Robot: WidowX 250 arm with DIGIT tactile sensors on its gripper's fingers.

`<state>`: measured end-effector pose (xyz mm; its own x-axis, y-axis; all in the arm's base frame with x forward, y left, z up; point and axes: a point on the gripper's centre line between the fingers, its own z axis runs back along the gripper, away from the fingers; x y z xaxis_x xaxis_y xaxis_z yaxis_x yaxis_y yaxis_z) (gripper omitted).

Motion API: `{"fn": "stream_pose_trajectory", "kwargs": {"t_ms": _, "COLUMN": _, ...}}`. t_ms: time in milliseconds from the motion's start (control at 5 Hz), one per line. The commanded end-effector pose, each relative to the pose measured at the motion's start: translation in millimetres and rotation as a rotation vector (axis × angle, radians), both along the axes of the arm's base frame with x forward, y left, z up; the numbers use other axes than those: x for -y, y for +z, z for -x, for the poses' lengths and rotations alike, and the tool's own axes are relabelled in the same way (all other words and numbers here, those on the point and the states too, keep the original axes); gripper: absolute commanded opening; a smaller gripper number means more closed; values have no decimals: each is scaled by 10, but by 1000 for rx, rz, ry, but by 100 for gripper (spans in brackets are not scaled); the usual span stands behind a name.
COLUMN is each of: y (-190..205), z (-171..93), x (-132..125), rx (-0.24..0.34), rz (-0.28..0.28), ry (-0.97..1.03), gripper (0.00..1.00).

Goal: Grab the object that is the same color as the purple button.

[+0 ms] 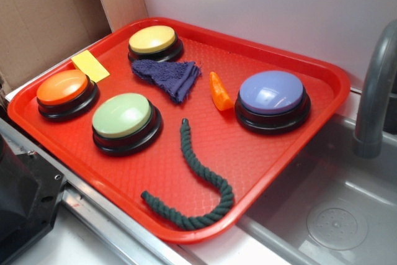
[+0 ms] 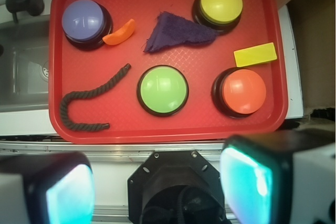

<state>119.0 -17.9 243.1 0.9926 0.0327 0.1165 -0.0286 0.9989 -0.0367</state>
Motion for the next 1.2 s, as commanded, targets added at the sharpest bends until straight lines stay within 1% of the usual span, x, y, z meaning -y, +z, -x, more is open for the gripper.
{"fn": "stream_pose_trajectory", "kwargs": {"t_ms": 0, "y": 0, "z": 0, "x": 0, "rx": 0, "rz": 0, "ry": 0, "gripper": 100}}
{"fn": "stream_pose_trajectory", "kwargs": {"t_ms": 200, "y": -46, "z": -205, "x": -8, "rx": 38, "rz": 78, "ry": 161, "gripper": 100}}
{"fn": "stream_pose_trajectory", "kwargs": {"t_ms": 400, "y": -130, "z": -445, "x": -57, "rx": 83, "rz": 182, "ry": 410, "gripper": 100}}
{"fn": "stream_pose_trajectory", "kwargs": {"t_ms": 600, "y": -339, "z": -773, "x": -159, "rx": 117, "rz": 176, "ry": 658, "gripper": 100}}
{"fn": "stream_pose_trajectory", "kwargs": {"t_ms": 800, "y": -597, "z": -1106, "x": -242, "rx": 179, "rz": 144, "ry": 903, "gripper": 100}}
{"fn": "stream_pose_trajectory", "kwargs": {"t_ms": 1000, "y": -936, "z": -1366, "x": -335, "rx": 210, "rz": 168, "ry": 1153, "gripper": 100}}
